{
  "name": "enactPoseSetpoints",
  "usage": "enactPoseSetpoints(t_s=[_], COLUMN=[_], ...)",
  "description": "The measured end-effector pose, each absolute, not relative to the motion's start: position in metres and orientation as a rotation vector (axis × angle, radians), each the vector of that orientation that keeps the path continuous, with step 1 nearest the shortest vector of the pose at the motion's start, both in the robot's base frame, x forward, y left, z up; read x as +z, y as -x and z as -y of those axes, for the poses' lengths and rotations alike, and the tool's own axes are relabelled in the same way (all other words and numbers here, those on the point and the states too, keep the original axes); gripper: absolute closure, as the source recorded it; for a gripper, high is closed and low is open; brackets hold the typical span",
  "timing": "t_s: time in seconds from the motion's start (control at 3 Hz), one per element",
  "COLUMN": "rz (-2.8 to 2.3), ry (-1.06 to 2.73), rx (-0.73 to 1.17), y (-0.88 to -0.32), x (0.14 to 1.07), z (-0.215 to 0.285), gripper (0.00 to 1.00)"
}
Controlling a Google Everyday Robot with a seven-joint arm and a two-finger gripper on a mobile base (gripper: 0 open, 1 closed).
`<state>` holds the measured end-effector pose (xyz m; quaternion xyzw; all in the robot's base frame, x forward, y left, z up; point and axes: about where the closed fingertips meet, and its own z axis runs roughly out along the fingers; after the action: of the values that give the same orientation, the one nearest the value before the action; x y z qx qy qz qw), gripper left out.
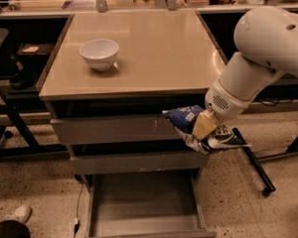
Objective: Place blue chip bag into bottom drawer
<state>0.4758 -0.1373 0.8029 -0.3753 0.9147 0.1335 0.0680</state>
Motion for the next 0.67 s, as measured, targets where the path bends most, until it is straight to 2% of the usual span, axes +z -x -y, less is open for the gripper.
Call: enactPoseSetpoints(t_s=[0.67], rz=[-2.784], ry=[1.105], rx=[0.472], y=[-0.467], x=[0.784], z=[0.135], gripper=[1.00])
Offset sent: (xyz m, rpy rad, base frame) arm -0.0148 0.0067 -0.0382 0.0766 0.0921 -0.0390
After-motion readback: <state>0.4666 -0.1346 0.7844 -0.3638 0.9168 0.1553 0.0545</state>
